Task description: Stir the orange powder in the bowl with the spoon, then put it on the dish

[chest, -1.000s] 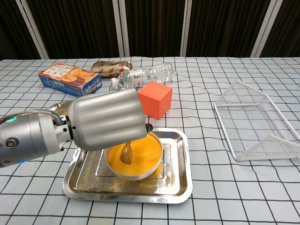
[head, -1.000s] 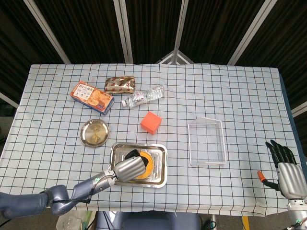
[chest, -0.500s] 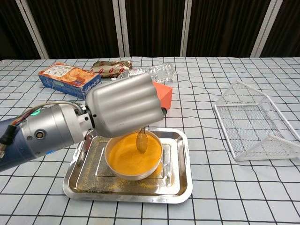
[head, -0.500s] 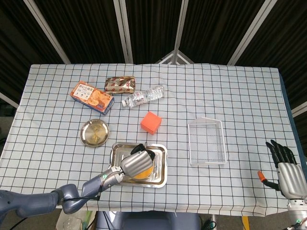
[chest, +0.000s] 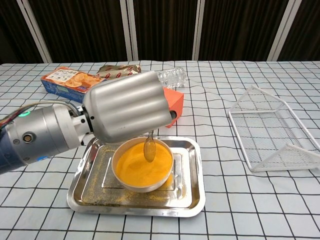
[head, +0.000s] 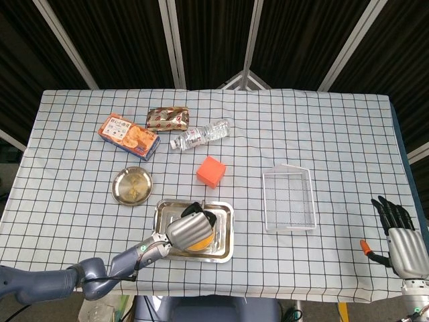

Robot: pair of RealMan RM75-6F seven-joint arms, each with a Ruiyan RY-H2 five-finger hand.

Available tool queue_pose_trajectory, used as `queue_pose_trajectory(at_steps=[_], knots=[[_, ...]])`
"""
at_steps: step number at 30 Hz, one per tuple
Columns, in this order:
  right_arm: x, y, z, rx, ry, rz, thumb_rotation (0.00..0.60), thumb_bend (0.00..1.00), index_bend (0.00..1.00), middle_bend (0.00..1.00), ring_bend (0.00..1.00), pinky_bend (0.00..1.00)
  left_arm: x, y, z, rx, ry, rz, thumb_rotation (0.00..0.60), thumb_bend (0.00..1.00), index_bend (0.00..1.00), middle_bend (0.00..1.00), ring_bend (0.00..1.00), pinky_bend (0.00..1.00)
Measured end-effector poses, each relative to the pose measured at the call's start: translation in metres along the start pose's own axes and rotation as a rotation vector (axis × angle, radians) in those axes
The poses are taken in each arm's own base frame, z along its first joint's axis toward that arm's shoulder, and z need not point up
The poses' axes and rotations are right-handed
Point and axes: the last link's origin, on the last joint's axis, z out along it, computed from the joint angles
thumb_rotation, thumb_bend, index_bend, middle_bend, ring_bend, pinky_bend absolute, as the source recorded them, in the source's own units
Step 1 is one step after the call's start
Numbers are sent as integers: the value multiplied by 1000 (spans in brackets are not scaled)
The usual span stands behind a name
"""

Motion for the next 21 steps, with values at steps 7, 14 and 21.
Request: queue_pose_trajectory(at_steps=[7, 14, 21], knots=[[0, 0, 0, -2, -2, -2, 600, 360, 0, 0, 0, 0, 0, -3, -7, -12, 1, 18, 600, 707, 783, 1000, 945, 967], [0, 0, 0, -5, -3, 0, 600, 360, 0, 0, 0, 0, 0, -4, -6, 4, -3, 4, 600, 707, 783, 1000, 945, 967], [0, 1, 0, -4, -2, 3, 600, 360, 0, 0, 0, 0, -4, -5, -8, 9, -29, -6, 600, 707, 783, 1000, 945, 967]])
